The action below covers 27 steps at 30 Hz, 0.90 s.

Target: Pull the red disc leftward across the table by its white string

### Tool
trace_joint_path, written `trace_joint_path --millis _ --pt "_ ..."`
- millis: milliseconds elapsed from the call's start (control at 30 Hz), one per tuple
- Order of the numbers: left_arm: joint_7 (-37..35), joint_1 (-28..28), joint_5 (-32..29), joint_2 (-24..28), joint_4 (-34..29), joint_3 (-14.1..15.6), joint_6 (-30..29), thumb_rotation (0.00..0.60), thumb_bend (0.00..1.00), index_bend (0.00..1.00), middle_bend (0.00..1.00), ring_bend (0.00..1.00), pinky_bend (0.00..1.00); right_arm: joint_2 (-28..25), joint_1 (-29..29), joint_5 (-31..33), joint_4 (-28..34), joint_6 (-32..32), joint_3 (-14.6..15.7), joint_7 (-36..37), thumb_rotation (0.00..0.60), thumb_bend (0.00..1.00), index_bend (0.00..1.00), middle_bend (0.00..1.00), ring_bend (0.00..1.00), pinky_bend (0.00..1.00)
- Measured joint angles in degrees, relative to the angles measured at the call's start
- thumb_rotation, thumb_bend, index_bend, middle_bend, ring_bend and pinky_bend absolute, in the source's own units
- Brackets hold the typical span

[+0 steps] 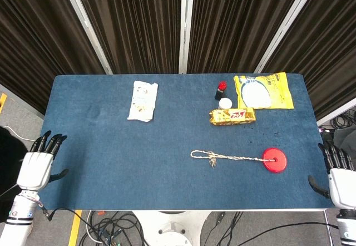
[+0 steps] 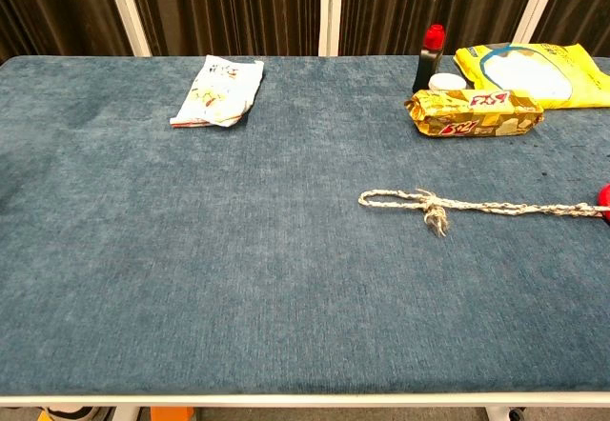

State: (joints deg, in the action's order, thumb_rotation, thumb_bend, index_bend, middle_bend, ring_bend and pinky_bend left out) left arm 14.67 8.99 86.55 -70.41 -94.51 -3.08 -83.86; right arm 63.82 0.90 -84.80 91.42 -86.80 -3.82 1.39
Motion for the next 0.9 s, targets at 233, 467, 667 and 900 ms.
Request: trace_joint_path --millis 233,467,667,900 --pt "-0.4 0.7 0.7 0.2 -0.8 0.1 0.8 0.600 0.00 0.16 0.13 0.04 0.17 0.1 0.0 0.3 -0.3 0.3 0.0 0.1 0.600 0.21 0.00 0.00 0.00 0.00" --pt "-2.1 4.7 4.3 0.0 -2.9 0.7 5.8 0.600 0.00 0.16 0.13 0.04 0.17 0.0 0.0 0.3 -0.4 0.3 0.0 0.1 0.600 0.21 0.00 0.00 0.00 0.00" --pt "-2.1 12.2 7.4 -2.7 -4.4 -0.1 14.4 0.600 0.00 0.15 0.13 0.04 0.17 -0.2 -0.1 1.2 -1.6 0.3 -0.4 1.0 0.600 0.21 0.00 0.00 0.00 0.00" --pt "-2.3 23.9 7.6 -12.2 -1.9 -2.9 27.7 0.600 0.04 0.15 0.13 0.04 0.17 0.0 -0.7 2.7 -3.9 0.9 -0.4 3.4 0.600 0.21 0.00 0.00 0.00 0.00"
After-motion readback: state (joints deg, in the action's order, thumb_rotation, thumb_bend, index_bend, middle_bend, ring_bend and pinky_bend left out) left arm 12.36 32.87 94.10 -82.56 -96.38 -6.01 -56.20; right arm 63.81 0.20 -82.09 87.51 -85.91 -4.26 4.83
